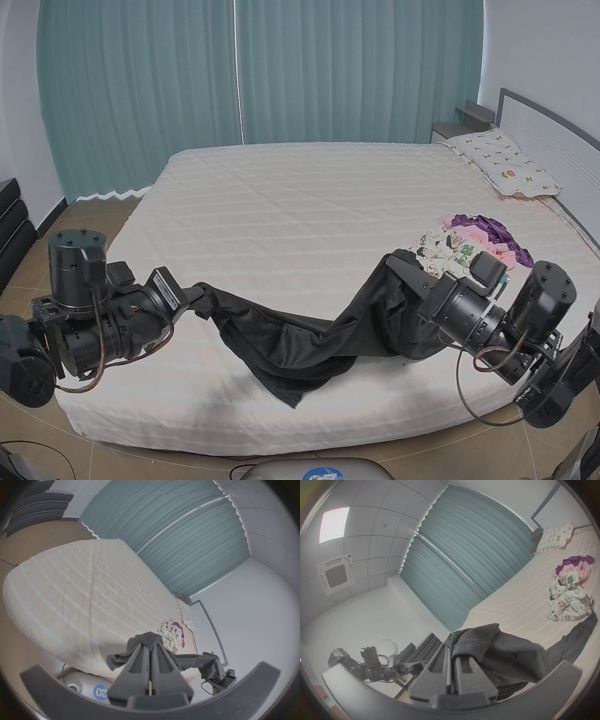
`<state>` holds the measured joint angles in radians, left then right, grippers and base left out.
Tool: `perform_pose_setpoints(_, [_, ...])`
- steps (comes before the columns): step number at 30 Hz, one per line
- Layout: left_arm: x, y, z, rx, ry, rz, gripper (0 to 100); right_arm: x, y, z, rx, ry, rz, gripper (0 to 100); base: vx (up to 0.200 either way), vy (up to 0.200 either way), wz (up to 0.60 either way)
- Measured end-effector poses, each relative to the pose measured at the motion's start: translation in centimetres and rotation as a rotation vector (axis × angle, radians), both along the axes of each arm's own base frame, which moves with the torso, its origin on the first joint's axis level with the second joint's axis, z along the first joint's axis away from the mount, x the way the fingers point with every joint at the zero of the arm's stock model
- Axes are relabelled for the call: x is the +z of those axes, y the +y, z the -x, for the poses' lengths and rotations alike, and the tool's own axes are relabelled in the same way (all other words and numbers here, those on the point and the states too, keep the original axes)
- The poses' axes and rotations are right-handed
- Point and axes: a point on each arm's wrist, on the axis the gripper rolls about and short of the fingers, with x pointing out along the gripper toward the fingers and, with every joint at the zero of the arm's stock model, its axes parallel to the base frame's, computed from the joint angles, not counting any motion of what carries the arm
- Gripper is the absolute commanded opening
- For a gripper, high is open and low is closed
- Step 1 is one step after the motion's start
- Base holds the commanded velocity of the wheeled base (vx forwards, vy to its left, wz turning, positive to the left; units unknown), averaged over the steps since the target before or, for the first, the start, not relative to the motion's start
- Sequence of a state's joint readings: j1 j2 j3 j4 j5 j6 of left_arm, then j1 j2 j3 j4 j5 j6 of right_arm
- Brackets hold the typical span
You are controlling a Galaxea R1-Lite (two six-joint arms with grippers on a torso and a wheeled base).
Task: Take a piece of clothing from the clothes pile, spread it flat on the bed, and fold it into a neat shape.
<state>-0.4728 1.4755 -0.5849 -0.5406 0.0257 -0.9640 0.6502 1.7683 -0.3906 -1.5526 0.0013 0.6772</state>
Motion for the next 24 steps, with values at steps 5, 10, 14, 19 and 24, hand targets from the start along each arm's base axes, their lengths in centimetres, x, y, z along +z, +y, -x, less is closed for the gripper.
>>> perform_pose_setpoints(5, [1.7, 0.6, 1.3, -0.002, -0.033, 0.017, 0, 2.8, -0.9, 2.2, 0.026, -0.079, -0.060, 0, 0.000, 0.000, 0.00])
perform_pose_setpoints(10, [3.9, 1.1, 2.1, 0.004, -0.098, 0.049, 0, 6.1, -1.8, 3.7, 0.052, -0.138, -0.108, 0, 0.000, 0.000, 0.00])
perform_pose_setpoints(14, [5.5, 1.5, 2.1, 0.017, -0.148, 0.073, 0, 9.9, -2.4, 3.4, 0.048, -0.194, -0.170, 0, 0.000, 0.000, 0.00])
perform_pose_setpoints(19, [7.2, 1.7, 1.4, 0.041, -0.194, 0.093, 0, 14.7, -3.9, 1.9, 0.010, -0.236, -0.237, 0, 0.000, 0.000, 0.00])
perform_pose_setpoints(24, [7.5, 1.4, -0.8, 0.071, -0.193, 0.091, 0, 18.4, -5.2, -1.4, -0.063, -0.287, -0.274, 0, 0.040, 0.000, 0.00])
